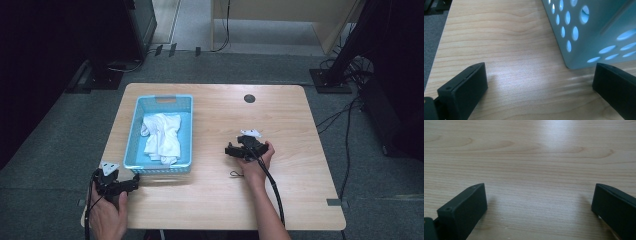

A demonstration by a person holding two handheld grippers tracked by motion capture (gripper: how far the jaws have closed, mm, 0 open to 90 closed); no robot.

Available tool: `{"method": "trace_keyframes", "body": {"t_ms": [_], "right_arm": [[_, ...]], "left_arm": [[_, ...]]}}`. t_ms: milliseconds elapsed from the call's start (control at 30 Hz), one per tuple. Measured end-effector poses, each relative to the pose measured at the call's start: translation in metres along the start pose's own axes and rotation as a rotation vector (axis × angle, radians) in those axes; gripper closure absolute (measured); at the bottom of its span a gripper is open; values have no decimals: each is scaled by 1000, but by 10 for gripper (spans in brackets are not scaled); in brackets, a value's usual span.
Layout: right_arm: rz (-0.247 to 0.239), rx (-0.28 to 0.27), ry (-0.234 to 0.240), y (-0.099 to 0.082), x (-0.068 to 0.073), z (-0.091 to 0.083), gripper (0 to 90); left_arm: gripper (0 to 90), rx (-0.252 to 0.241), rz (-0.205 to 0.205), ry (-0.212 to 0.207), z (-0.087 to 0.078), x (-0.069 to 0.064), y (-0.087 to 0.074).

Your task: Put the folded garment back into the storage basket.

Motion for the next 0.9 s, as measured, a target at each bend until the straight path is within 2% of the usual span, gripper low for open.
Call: {"method": "trace_keyframes", "body": {"t_ms": [467, 900], "right_arm": [[-9, 2, 9, -7, -11, -10, 0], [3, -2, -3, -11, -22, -18, 0]], "left_arm": [[0, 0, -1, 0, 0, 0, 0], [0, 0, -1, 0, 0, 0, 0]]}}
Point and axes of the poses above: each handheld gripper's, and its own axes: z roughly forward along the jaws, y roughly out of its top, x roughly to its left, the point moved 7 cm from there along z, roughly forward along the jaws, and after that the axes turned 15 degrees about y, right-handed, at the moved point
